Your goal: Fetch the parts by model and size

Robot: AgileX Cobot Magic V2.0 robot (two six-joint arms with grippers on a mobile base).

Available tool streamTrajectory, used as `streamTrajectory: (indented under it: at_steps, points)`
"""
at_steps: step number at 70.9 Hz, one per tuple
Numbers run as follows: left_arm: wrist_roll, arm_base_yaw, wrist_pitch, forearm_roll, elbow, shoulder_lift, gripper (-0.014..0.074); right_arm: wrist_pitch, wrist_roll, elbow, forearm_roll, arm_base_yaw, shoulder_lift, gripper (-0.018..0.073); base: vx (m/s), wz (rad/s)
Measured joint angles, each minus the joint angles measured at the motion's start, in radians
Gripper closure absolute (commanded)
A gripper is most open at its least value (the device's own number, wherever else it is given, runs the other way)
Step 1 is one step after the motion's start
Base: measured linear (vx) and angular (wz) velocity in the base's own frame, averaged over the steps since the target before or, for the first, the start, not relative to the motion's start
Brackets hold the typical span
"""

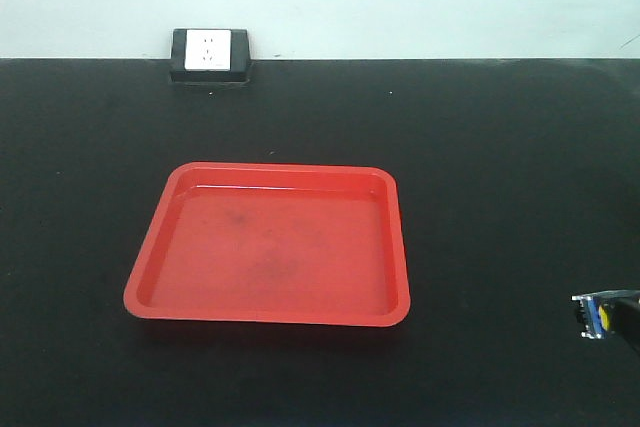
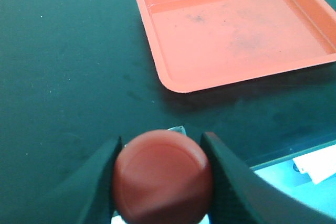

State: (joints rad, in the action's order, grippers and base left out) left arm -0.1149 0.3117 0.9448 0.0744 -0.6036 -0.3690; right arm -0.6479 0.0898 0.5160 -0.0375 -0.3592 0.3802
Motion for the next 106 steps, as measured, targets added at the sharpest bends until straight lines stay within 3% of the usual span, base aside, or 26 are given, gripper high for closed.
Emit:
streamTrajectory:
  at_steps: [106]
  points:
    - [0.000,0.000,-0.001,0.000,0.000,0.000,0.0603,0.000,0.000,0.000,0.000,0.000,0.000,0.0568,0.00,0.00]
